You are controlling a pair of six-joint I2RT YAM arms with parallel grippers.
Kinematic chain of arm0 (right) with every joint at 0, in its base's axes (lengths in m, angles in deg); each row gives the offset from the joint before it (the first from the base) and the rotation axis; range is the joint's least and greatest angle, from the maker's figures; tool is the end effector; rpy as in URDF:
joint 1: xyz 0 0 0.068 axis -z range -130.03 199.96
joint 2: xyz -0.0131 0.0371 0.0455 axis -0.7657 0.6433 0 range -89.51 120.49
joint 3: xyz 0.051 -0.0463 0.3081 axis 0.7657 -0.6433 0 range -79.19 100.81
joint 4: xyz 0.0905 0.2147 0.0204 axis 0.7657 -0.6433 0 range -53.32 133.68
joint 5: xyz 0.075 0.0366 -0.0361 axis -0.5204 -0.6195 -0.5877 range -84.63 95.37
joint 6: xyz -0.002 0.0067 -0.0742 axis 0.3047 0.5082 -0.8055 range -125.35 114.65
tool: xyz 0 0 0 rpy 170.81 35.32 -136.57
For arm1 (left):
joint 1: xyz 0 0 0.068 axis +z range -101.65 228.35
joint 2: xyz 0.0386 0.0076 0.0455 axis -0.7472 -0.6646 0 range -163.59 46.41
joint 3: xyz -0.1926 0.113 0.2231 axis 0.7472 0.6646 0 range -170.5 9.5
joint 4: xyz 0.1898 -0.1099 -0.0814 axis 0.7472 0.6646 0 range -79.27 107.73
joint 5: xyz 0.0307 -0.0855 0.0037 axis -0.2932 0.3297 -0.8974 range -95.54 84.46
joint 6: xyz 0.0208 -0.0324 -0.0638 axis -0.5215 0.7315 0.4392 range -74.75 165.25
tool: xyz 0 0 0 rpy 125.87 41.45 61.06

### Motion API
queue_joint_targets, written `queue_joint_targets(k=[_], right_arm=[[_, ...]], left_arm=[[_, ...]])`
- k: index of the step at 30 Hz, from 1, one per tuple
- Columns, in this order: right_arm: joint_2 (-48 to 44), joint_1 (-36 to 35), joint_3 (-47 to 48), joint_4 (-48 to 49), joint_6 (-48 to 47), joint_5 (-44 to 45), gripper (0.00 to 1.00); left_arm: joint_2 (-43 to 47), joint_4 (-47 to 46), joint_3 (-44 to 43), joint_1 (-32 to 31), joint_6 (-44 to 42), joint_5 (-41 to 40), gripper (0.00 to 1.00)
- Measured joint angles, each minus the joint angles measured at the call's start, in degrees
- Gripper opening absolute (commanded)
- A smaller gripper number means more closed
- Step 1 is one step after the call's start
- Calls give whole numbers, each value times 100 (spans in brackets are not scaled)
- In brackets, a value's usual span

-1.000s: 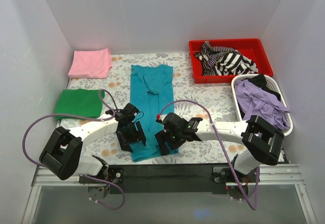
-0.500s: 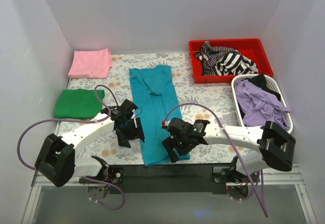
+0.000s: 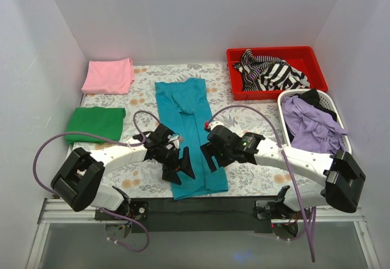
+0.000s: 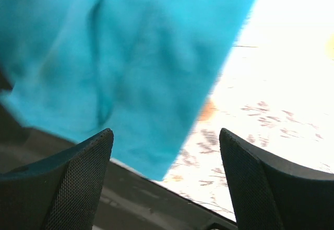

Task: Fold and stack the t-shirts
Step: Fold the tshirt

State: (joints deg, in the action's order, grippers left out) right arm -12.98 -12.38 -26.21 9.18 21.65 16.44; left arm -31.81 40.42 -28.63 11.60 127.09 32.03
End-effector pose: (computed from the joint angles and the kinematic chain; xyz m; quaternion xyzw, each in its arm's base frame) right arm 0.1226 0.2081 0.2671 -0.2652 0.9198 0.1267 0.2600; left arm 0.1400 -0.1521 0.2062 0.3051 -0.8825 0.3047 0.1877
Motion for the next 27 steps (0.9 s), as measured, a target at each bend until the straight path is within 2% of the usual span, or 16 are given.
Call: queue_joint_targets(k=[5, 8, 13, 19, 27], right_arm=[[-400, 710, -273, -17, -24, 249, 88], [-498, 859, -455, 2, -28, 164, 87], [-503, 859, -909, 404, -39, -568, 87], [-754, 859, -1399, 1325, 11, -1598, 87], [-673, 754, -1729, 2234, 168, -2616, 87]], left_arm=[[-111, -236, 223, -328, 50, 369, 71], [-111, -299, 297, -402, 81, 396, 72], [-125, -225, 330, -531, 101, 140, 72], [-264, -214, 413, -658, 192, -142, 71], [-442, -299, 422, -739, 323, -35, 71]])
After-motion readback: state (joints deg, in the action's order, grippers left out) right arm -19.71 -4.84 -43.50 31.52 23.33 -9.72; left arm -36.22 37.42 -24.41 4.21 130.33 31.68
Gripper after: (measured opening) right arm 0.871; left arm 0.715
